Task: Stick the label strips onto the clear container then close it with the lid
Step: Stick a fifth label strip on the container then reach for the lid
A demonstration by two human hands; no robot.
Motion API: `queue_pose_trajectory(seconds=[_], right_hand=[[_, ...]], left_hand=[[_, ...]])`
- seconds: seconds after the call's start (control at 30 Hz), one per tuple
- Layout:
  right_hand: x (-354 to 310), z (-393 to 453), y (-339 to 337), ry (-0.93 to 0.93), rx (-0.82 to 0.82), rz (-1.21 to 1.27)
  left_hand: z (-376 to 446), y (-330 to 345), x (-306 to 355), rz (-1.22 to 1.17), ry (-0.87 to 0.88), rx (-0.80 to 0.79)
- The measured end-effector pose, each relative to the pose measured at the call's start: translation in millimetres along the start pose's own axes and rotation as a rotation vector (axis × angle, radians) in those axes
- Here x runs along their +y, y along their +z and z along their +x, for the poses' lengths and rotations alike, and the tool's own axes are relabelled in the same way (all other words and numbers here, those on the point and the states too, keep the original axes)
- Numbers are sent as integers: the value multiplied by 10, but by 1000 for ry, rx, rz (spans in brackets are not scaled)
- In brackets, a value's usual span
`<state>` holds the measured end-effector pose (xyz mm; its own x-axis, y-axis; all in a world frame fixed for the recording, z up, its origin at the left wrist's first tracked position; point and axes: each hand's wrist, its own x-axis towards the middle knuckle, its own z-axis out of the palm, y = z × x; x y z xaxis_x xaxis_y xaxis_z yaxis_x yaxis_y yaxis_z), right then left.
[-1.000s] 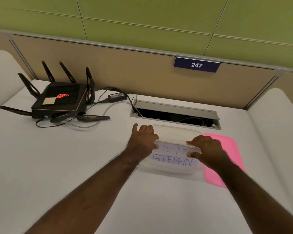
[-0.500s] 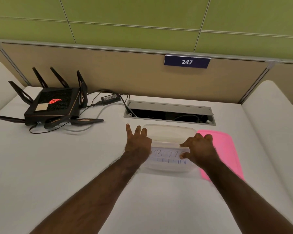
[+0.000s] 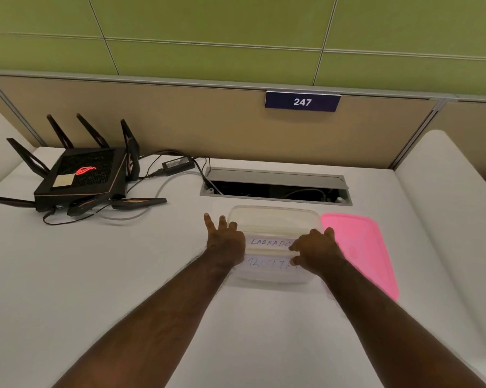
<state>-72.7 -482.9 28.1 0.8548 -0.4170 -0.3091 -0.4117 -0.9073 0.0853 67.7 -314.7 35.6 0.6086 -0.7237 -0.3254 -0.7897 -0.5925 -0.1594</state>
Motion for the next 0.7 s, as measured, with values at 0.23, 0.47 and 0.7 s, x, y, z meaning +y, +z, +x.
queue_pose_trajectory(seconds=[0.23,0.47,0.7], right_hand=[[330,-399,-223,57,433,273],[944,-836,-23,371,490,294],[1227,-1151,553,606,214,293]], left_hand=[[-56,-243,161,-157,0,249],[-158,-375,975,-227,268,527],[-287,-238,1853,-20,479,407]])
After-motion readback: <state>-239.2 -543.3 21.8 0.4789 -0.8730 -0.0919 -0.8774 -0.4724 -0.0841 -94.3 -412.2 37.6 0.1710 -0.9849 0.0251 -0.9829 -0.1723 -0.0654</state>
